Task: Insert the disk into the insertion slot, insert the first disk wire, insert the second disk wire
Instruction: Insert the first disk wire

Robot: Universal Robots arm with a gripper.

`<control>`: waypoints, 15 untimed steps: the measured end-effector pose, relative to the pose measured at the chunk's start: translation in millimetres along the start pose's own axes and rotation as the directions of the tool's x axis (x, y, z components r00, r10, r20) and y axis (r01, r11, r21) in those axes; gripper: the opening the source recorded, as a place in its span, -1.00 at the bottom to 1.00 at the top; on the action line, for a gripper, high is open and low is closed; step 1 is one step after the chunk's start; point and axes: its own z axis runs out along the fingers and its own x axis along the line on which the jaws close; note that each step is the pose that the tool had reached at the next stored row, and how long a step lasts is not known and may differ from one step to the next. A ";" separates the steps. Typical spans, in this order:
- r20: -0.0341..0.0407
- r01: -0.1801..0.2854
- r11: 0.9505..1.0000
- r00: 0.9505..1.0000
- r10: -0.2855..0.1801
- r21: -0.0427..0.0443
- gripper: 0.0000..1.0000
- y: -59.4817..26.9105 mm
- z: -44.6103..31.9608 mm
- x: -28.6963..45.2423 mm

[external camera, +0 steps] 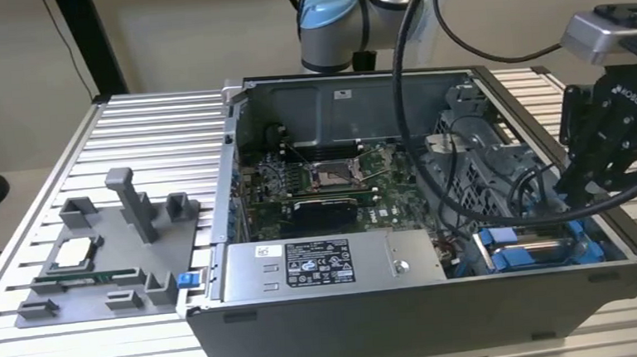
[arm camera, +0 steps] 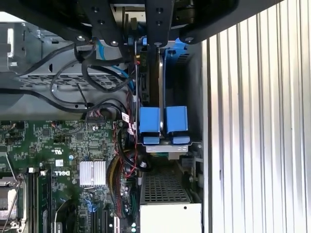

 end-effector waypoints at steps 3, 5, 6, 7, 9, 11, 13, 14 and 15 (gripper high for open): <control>-0.001 0.000 1.000 1.000 0.000 -0.014 -1.00 -7.1 -3.7 -0.2; -0.001 0.000 1.000 1.000 0.000 -0.019 -1.00 -16.1 -4.4 -0.6; -0.001 0.000 1.000 1.000 0.000 -0.022 -1.00 -20.6 -4.7 -0.8; -0.001 0.000 1.000 1.000 -0.001 -0.025 -1.00 -25.2 -5.0 -1.0; -0.001 0.001 0.999 1.000 -0.001 -0.032 -1.00 -34.2 -5.6 -1.4; -0.002 0.001 0.999 1.000 -0.001 -0.040 -1.00 -41.9 -6.0 -1.7; -0.002 0.001 0.999 1.000 -0.001 -0.043 -1.00 -44.8 -6.2 -1.9; -0.002 0.001 0.999 1.000 -0.001 -0.043 -1.00 -45.3 -6.1 -1.9; -0.002 0.001 0.999 1.000 -0.001 -0.043 -1.00 -45.6 -6.0 -2.0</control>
